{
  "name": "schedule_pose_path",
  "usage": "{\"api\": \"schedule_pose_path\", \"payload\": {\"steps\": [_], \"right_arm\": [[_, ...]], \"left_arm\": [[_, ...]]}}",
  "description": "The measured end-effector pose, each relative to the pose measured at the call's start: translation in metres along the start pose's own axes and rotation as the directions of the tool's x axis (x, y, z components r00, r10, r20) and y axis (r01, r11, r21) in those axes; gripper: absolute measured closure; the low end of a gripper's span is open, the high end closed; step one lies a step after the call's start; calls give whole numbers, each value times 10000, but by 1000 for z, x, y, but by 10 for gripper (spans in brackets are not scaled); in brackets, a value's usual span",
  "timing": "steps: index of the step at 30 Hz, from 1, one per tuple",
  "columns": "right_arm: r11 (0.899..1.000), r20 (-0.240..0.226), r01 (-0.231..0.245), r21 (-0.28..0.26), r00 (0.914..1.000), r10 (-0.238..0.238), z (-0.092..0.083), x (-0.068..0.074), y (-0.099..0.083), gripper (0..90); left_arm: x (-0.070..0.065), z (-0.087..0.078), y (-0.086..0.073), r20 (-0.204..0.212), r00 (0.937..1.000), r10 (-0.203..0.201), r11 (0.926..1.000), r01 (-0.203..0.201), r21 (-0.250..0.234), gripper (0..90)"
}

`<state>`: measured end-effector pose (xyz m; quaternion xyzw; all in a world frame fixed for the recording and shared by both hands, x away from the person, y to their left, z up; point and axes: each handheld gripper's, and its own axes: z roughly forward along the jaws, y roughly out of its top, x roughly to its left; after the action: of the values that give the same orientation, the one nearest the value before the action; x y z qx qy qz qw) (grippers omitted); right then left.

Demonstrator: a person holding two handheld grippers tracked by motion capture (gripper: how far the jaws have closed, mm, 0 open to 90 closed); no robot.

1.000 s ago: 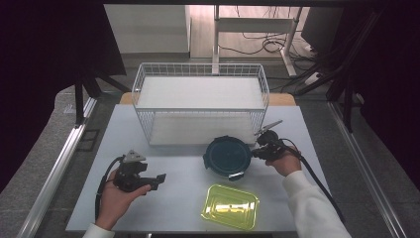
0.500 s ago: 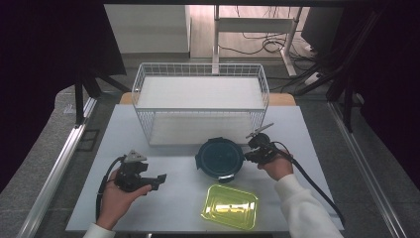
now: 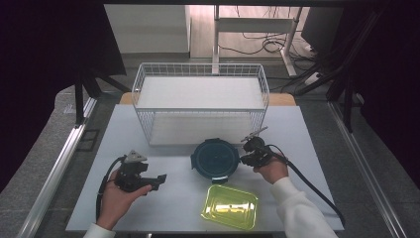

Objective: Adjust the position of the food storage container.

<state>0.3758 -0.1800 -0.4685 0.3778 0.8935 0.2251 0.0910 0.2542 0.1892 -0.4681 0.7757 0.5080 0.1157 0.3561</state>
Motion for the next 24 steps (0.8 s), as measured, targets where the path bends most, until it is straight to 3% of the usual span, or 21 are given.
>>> {"api": "schedule_pose_path", "payload": {"steps": [4,8,11,13,17,24], "right_arm": [[9991,-261,145,-389,9995,-155,-13,3,-1,888],[9975,-325,652,-254,9973,-660,-23,11,-6,888],[9952,-968,962,-159,9905,-973,-28,20,-12,888],[9907,-1214,1360,-26,9833,-1353,-26,29,-15,888],[9860,-1503,1650,227,9756,-1598,-18,43,-18,888],[9853,-1638,1656,414,9739,-1568,-6,50,-16,888]], "left_arm": [[2,-2,-2,-31,10000,-48,10000,48,-18,207],[3,-5,-2,-80,10000,-56,10000,56,-79,207],[1,-6,-1,-82,10000,-50,9999,49,-123,207],[1,-5,-1,-58,10000,-30,9999,29,-117,207],[-1,-3,0,-44,10000,5,10000,-6,-52,207],[2,-2,0,-65,10000,-54,10000,54,-64,207]]}}
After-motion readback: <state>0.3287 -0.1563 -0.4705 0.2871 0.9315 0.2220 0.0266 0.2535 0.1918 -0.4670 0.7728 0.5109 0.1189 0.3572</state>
